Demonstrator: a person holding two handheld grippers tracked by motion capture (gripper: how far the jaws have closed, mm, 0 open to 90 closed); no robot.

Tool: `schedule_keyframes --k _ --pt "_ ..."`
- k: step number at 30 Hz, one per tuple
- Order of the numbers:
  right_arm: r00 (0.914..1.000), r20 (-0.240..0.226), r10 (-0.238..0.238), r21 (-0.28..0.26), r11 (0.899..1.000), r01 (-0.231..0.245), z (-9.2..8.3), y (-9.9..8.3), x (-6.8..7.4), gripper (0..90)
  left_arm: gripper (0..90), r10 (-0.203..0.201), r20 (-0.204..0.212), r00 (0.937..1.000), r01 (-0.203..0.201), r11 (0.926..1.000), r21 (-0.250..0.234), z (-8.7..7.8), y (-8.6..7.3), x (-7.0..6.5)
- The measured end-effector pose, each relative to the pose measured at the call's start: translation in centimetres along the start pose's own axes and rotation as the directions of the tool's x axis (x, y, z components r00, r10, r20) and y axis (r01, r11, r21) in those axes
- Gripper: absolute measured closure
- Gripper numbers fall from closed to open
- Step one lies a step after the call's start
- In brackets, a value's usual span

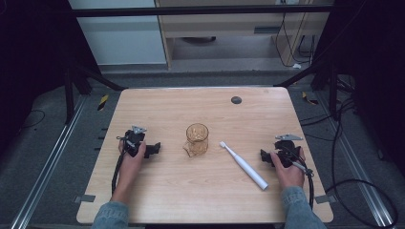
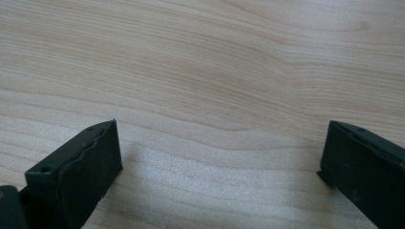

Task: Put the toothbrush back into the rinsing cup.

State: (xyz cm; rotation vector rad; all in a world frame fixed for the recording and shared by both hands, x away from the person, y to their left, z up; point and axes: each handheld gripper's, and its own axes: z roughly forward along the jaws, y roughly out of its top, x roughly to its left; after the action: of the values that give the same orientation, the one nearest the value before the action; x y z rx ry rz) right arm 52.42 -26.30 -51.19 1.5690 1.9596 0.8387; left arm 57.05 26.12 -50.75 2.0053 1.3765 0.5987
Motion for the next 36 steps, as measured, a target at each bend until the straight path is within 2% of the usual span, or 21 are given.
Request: schedule_keyframes --k 15,19,22,23,24,26,29,35,36 --pt "0.9999 0.008 0.007 -0.001 1.0 -0.007 -0.1 -0.1 0.0 0.5 0.0 0.0 0.0 1.0 0.0 1.0 0.0 0.0 0.0 0.0" --pt "0.9999 0.01 0.008 -0.001 1.0 -0.007 -0.5 -0.3 0.0 5.8 0.0 0.0 0.0 1.0 0.0 1.0 0.0 0.0 0.0 0.0" --pt "0.9996 0.026 -0.01 -0.01 1.0 0.01 -1.3 -0.4 -0.1 9.3 0.0 0.0 0.001 1.0 0.0 1.0 0.0 0.0 0.0 0.0" --pt "0.9995 0.031 -0.011 -0.036 0.999 0.012 -2.3 -0.4 0.0 9.5 0.0 0.0 0.001 1.0 0.0 1.0 0.0 0.0 0.0 0.0" --pt "0.9995 0.031 -0.011 -0.036 0.999 0.012 -2.3 -0.4 0.0 9.5 0.0 0.0 0.001 1.0 0.0 1.0 0.0 0.0 0.0 0.0" --pt "0.9993 0.027 -0.027 -0.061 0.998 0.029 -4.0 -0.4 0.3 8.8 0.0 0.0 0.001 1.0 0.0 1.0 0.0 0.0 0.0 0.0" --pt "0.9987 0.024 -0.045 -0.069 0.997 0.047 -4.9 -0.5 0.7 8.7 0.0 0.001 0.0 1.0 -0.001 1.0 0.001 0.0 0.0 0.0" --pt "0.9961 -0.025 -0.085 -0.076 0.994 0.083 -6.2 -0.5 1.8 14.2 0.0 0.001 0.0 1.0 -0.001 1.0 0.001 0.0 0.0 0.0" --pt "0.993 -0.04 -0.111 -0.074 0.991 0.108 -6.4 -0.5 2.4 17.5 0.0 0.001 0.0 1.0 -0.001 1.0 0.001 0.0 0.0 0.0"
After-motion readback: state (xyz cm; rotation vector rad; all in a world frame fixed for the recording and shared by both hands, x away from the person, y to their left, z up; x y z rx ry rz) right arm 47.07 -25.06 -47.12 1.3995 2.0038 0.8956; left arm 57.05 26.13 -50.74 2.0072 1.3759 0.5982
